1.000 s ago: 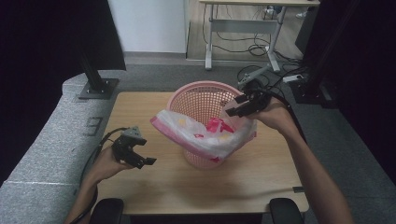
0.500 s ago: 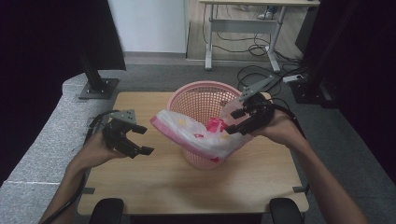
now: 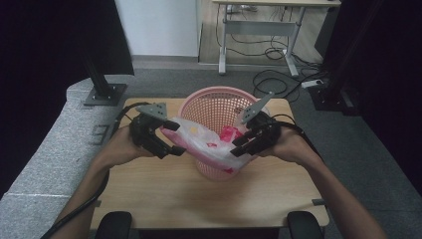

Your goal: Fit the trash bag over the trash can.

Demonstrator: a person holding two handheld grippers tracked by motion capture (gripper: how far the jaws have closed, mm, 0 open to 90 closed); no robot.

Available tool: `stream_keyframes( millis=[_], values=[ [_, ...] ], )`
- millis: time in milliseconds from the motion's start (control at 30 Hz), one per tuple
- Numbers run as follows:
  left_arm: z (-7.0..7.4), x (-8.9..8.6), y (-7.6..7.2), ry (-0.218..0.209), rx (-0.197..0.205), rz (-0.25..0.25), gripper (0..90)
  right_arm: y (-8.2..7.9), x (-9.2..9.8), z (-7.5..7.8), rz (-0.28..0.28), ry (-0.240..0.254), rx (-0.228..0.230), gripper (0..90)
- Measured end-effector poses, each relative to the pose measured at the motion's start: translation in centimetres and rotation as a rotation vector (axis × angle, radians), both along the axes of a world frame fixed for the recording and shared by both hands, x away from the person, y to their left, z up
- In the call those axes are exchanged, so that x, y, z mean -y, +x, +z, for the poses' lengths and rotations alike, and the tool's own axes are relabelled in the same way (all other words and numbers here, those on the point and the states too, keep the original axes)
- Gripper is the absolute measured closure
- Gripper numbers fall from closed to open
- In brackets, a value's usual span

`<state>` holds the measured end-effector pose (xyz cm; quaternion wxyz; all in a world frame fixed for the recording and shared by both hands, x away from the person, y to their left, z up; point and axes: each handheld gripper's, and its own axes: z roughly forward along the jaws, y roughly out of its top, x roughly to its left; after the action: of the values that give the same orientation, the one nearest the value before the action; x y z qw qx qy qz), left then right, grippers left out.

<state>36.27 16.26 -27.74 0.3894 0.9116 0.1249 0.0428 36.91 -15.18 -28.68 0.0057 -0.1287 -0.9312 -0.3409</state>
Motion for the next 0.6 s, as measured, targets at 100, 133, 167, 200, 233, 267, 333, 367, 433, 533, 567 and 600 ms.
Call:
stream_keyframes(
  millis=[100, 133, 167, 200, 233, 267, 333, 367, 433, 533, 567, 600],
  values=[
    [-0.1, 1.2, 0.3, 0.013, 0.007, -0.021, 14.5, -0.1, 0.2, 0.4, 0.013, 0.036, -0.004, 79.8],
    [-0.1, 1.6, 0.4, 0.018, 0.013, -0.024, 14.5, 0.0, 0.2, 0.6, 0.008, 0.041, 0.006, 81.7],
    [-0.1, 2.0, 0.6, 0.021, 0.019, -0.027, 14.5, 0.1, 0.2, 0.7, 0.002, 0.042, 0.006, 82.7],
    [0.0, 2.4, 0.7, 0.022, 0.022, -0.033, 14.7, 0.4, 0.1, 0.8, -0.003, 0.046, 0.007, 83.7],
    [0.1, 2.7, 0.8, 0.023, 0.028, -0.037, 15.3, 0.7, 0.1, 0.9, -0.014, 0.055, 0.015, 84.2],
    [0.2, 3.1, 1.0, 0.029, 0.036, -0.043, 15.9, 1.0, 0.0, 1.1, -0.017, 0.064, 0.014, 84.2],
    [0.4, 3.8, 1.3, 0.037, 0.05, -0.046, 17.2, 1.6, -0.3, 1.3, -0.021, 0.071, 0.023, 84.2],
    [0.4, 4.1, 1.4, 0.039, 0.055, -0.048, 18.4, 2.2, -0.5, 1.5, -0.031, 0.075, 0.034, 83.8],
    [0.6, 4.7, 1.8, 0.042, 0.064, -0.054, 22.1, 3.0, -0.7, 1.8, -0.051, 0.089, 0.046, 83.5],
    [0.6, 5.4, 2.4, 0.051, 0.072, -0.066, 32.2, 4.1, -0.8, 1.9, -0.08, 0.08, 0.058, 82.8],
    [0.5, 5.6, 2.6, 0.056, 0.07, -0.075, 36.9, 4.5, -0.8, 1.8, -0.091, 0.073, 0.059, 82.5],
    [0.4, 5.8, 2.7, 0.063, 0.067, -0.082, 42.9, 4.7, -0.8, 1.7, -0.099, 0.067, 0.058, 81.7]
  ],
)
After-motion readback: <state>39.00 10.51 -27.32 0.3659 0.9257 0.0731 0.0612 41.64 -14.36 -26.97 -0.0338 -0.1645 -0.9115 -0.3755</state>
